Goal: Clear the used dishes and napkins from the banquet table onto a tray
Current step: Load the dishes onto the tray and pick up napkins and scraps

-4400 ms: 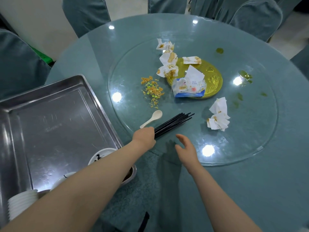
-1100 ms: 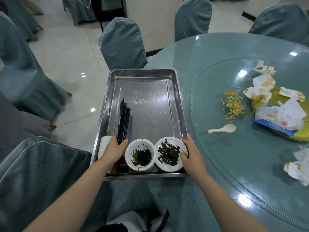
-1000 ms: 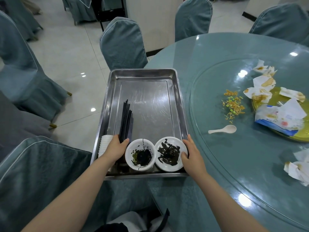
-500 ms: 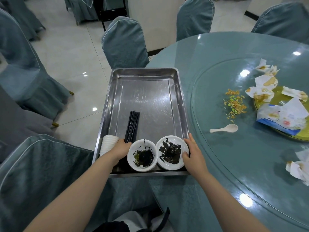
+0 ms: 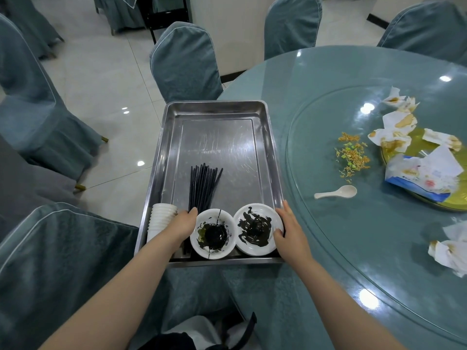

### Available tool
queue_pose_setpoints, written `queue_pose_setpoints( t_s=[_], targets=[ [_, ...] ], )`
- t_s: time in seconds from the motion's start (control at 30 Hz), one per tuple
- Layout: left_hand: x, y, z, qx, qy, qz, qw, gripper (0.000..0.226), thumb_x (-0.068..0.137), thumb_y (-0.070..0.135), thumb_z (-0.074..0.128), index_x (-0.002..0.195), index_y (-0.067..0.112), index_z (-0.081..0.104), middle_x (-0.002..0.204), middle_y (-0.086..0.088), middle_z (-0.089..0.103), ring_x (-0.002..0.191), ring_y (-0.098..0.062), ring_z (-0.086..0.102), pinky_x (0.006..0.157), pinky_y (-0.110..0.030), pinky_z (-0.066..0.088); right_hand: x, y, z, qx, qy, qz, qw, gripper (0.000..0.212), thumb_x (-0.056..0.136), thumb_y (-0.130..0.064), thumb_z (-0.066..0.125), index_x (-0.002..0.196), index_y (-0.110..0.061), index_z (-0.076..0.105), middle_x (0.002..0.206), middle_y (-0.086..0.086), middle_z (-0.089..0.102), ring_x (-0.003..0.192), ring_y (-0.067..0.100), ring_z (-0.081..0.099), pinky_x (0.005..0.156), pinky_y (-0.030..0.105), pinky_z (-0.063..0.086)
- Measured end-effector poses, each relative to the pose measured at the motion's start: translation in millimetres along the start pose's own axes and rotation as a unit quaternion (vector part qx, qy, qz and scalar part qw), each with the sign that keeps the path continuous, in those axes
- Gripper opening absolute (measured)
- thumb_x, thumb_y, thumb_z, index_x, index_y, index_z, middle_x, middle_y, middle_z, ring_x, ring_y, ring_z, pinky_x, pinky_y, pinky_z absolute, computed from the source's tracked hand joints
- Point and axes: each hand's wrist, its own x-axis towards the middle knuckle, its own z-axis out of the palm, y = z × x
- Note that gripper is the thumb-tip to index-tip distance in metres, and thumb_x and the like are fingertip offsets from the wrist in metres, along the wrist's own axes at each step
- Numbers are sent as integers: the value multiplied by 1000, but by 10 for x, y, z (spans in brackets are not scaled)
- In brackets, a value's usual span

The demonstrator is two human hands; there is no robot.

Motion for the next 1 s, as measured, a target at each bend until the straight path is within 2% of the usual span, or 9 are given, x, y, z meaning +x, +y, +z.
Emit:
queue_pose_setpoints(
  t_s=[0.1, 0.2, 0.33, 0.4, 0.5, 0.57, 0.7, 0.87, 1.0],
  targets=[
    [-91, -22, -8, -6, 13, 4, 1000, 65, 98, 50, 26, 122, -3, 55, 120, -21, 60, 113, -34, 55, 92, -42, 44, -6, 5, -3, 1, 1, -1, 1000, 57, 87, -3, 48, 137, -30, 45, 159, -21, 15, 135, 4, 35, 94, 21, 31],
    [-211, 27, -41, 1, 12, 7, 1000, 55, 102, 48, 24, 99, 7, 60, 101, -8, 60, 104, -24, 54, 95, -37, 41, -11, 10, 6, 2, 0, -1, 1000, 56, 88, -4, 49, 138, -30, 45, 158, -22, 14, 136, 4, 35, 95, 21, 32],
    [-228, 225, -130, 65, 29, 24, 997, 58, 104, 45, 24, 137, 3, 47, 139, -17, 48, 130, -31, 43, 107, -38, 32, -12, 16, 9, 2, -2, -3, 1000, 56, 87, -4, 48, 137, -30, 45, 159, -21, 14, 134, 6, 38, 93, 22, 34],
    [-137, 341, -184, 121, 29, 42, 991, 60, 103, 45, 25, 145, 3, 37, 150, -16, 38, 137, -32, 37, 110, -40, 30, -13, 21, 7, 0, -2, -2, 1000, 56, 86, -4, 48, 136, -30, 45, 159, -22, 13, 131, 6, 41, 90, 24, 37],
    [112, 562, -211, 192, 23, 90, 977, 64, 100, 48, 36, 150, 8, 27, 154, -13, 31, 140, -32, 33, 112, -43, 29, -12, 37, 17, -6, -2, -5, 1000, 57, 86, -5, 48, 137, -30, 44, 158, -23, 13, 130, 9, 43, 93, 29, 43],
    [320, 698, -188, 241, 42, 123, 962, 79, 93, 56, 47, 152, 11, 20, 157, -12, 26, 142, -32, 29, 114, -46, 29, -8, 55, 26, -11, -2, -9, 1000, 58, 85, -6, 48, 138, -29, 43, 159, -22, 12, 130, 11, 44, 96, 32, 44],
    [619, 851, -82, 362, 73, 131, 920, 106, 76, 77, 53, 154, 25, 5, 161, -8, 8, 147, -34, 9, 114, -62, 17, 1, 83, 49, -19, -5, -9, 1000, 59, 85, -8, 48, 139, -30, 41, 159, -24, 9, 126, 13, 48, 95, 37, 47],
    [769, 988, 30, 407, 79, 122, 902, 110, 72, 84, 48, 154, 30, -1, 162, -6, -4, 148, -33, -6, 112, -68, 6, 12, 107, 66, -25, -9, -6, 1000, 60, 85, -9, 48, 140, -31, 40, 158, -26, 5, 124, 13, 49, 95, 40, 47],
    [898, 1013, 22, 420, 85, 112, 897, 104, 76, 78, 52, 153, 32, 0, 162, -5, -6, 148, -32, -7, 111, -68, 6, 3, 115, 72, -46, -6, -15, 999, 62, 83, -8, 48, 142, -28, 39, 160, -22, 4, 121, 14, 50, 94, 37, 47]
  ],
)
